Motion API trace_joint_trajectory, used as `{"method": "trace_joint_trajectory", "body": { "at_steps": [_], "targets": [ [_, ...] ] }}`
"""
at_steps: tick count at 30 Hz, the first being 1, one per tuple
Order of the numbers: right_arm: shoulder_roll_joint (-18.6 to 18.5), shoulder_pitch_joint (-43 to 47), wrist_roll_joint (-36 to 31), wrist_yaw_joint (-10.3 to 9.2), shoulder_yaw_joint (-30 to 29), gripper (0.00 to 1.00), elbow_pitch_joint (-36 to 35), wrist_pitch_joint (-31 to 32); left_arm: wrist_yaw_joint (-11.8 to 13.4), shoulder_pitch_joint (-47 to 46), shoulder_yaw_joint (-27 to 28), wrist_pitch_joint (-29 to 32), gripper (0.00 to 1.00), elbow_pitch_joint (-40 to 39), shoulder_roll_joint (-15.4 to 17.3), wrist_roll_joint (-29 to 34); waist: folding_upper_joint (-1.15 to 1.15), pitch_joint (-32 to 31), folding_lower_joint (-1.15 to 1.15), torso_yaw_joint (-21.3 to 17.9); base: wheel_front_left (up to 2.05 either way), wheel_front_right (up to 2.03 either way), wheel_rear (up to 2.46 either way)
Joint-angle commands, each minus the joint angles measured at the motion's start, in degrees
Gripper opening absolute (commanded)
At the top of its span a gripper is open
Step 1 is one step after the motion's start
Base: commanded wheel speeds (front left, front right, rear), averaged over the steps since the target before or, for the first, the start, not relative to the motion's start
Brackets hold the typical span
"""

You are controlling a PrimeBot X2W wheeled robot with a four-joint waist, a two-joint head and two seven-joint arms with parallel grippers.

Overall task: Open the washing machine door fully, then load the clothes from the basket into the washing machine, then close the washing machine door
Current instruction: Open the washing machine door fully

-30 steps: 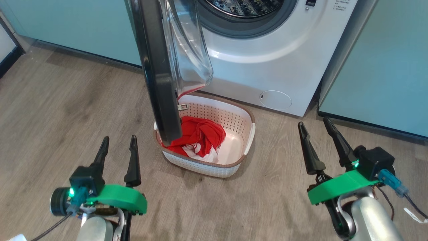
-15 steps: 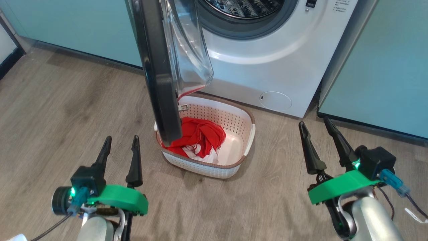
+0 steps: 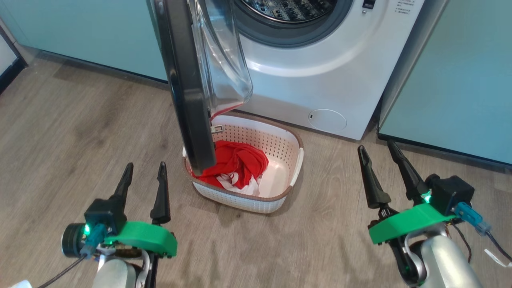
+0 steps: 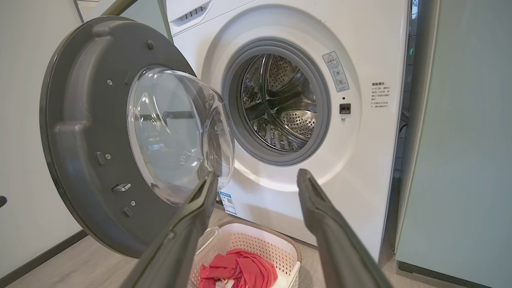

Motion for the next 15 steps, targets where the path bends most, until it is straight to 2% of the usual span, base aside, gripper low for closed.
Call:
{"method": "trace_joint_trajectory", "body": {
  "at_steps": [1,2,3,4,5,6,9,15],
  "targets": [
    [0.4,-1.6,0.1,0.0,1.3,1.0,-1.8,-0.5,0.4,-1.6,1.5,-0.6,1.0,-2.3,0.5,0.2,0.0,0.1,0.0,0.0,0.0,0.0,0.0],
    [0.4,-1.6,0.1,0.0,1.3,1.0,-1.8,-0.5,0.4,-1.6,1.5,-0.6,1.0,-2.3,0.5,0.2,0.0,0.2,0.0,0.0,0.0,0.0,0.0],
    [0.4,-1.6,0.1,0.0,1.3,1.0,-1.8,-0.5,0.4,-1.7,1.5,-0.6,0.77,-2.3,0.5,0.2,0.0,0.3,0.0,0.0,0.0,0.0,0.0],
    [0.4,-1.7,0.2,0.0,1.3,1.0,-1.7,-0.5,0.3,-1.7,1.5,-0.6,0.44,-2.3,0.5,0.2,0.0,0.4,0.0,-0.1,0.0,0.0,0.0],
    [0.4,-1.7,0.5,0.0,1.4,1.0,-1.7,-0.5,0.0,-1.7,1.5,-0.6,0.27,-2.2,0.5,-0.4,0.0,0.6,0.0,-0.1,0.0,0.0,0.0],
    [0.4,-1.8,0.7,0.0,1.4,1.0,-1.7,-0.5,-0.5,-1.8,1.6,-0.6,0.0,-2.0,0.5,-1.3,0.0,0.8,0.0,-0.1,0.0,0.0,0.0],
    [0.4,-2.1,0.9,0.0,1.6,1.0,-1.7,-0.5,-1.4,-2.3,2.2,-0.6,0.0,-2.3,0.5,-1.7,0.0,1.2,0.0,-0.2,0.0,0.0,0.0],
    [0.4,-2.7,0.4,0.0,1.9,1.0,-1.6,-0.5,-1.2,-4.1,3.4,-0.6,0.0,-6.5,0.5,-1.9,0.0,2.2,0.0,-0.7,0.0,0.0,0.0]
  ]
}}
